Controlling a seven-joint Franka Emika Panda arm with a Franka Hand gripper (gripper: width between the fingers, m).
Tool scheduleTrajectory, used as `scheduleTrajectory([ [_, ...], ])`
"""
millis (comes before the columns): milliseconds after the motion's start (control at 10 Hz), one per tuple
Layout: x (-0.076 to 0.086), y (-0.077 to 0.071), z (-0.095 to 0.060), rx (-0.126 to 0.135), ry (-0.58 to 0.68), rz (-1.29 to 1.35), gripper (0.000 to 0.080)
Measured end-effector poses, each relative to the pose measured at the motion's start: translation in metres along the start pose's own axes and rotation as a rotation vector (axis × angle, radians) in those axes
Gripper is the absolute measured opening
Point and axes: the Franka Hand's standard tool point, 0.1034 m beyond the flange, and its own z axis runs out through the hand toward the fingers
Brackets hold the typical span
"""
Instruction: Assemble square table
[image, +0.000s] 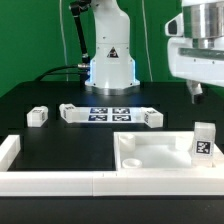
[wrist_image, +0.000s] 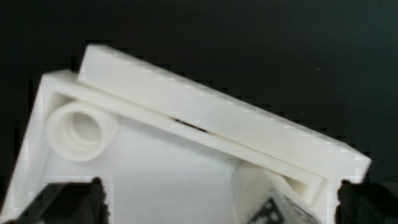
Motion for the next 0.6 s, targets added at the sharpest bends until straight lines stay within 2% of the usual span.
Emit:
scheduleTrajectory([
  [200, -0.005, 0.034, 0.008, -0.024, -0.026, -0.175, 0.0649],
  [300, -0.009, 0.043, 0.012, -0.033, -0.026, -0.237, 0.0649],
  [600, -0.006, 0.043, 0.012, -0.03, -0.026, -0.423, 0.0649],
])
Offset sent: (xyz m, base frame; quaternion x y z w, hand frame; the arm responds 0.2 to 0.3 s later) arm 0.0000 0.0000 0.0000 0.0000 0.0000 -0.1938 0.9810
